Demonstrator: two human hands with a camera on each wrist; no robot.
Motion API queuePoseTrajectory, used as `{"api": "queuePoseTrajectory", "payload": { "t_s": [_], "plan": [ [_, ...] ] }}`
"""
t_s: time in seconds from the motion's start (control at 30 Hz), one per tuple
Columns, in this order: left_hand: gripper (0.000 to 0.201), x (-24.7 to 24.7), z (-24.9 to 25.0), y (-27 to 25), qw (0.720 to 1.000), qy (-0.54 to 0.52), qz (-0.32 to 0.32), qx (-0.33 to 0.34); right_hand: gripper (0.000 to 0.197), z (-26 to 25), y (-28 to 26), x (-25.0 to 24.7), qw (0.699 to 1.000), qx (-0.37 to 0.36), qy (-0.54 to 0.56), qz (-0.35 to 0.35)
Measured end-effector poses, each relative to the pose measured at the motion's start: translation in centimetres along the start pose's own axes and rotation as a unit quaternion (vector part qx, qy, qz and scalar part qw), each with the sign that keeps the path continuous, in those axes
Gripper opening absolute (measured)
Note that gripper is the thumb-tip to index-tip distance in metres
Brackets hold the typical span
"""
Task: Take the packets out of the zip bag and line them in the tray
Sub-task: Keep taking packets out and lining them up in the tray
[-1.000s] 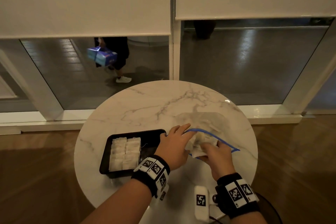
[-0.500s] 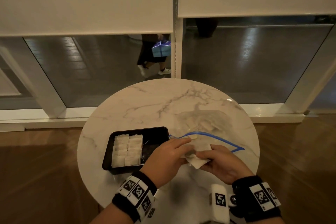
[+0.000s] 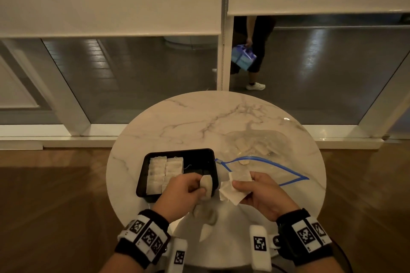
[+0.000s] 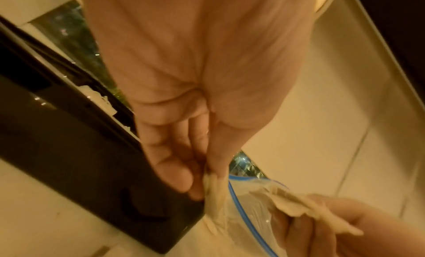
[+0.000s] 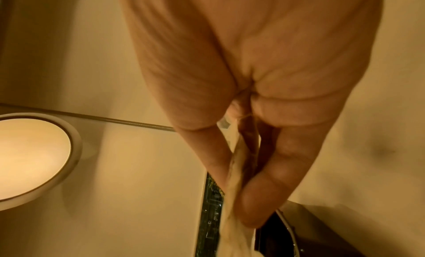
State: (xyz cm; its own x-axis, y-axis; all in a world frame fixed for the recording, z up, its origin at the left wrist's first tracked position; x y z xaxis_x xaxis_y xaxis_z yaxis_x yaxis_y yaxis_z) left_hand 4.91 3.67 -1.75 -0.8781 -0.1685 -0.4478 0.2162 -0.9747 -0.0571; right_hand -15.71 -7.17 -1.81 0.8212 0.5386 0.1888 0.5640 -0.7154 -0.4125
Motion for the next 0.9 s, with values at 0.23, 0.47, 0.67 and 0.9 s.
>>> {"api": "queuePoseTrajectory", "payload": {
  "t_s": [0.23, 0.47, 0.67, 0.9],
  "plan": [
    [0.028, -0.4, -1.1, -0.4, 0.994, 0.032, -0.080, -0.065, 0.028, 0.4, 0.3, 0.6, 0.999, -0.012, -0.043, 0.016],
    [0.020, -0.9, 0.1, -0.3, 0.998, -0.017, 0.041, -0.053, 0.025, 0.0, -0.2, 1.1, 0.997, -0.045, -0.062, 0.016],
    [0.020, -0.8, 2.7, -0.8, 0.978, -0.191, 0.025, -0.077, 0.025, -0.4, -0.5, 2.4, 0.994, -0.102, -0.033, -0.002],
    [0.018, 0.0, 3.1, -0.9, 0.967, -0.250, 0.022, -0.047, 0.032, -0.1, -0.3, 3.6, 0.987, -0.155, -0.031, -0.011]
  ]
}}
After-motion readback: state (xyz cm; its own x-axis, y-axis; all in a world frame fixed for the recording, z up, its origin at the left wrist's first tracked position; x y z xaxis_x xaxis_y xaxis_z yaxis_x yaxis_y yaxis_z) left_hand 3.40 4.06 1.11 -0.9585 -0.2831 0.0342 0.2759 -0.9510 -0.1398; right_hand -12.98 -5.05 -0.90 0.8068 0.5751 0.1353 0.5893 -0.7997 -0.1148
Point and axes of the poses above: each hand's wrist, its own y-axis towards the middle knuckle, its own x-axis out of the palm, z = x × y, the point moved 1 cm from there along y, towards the middle knuckle, and after that the axes turned 6 degrees about -y, right-handed, at the moved point
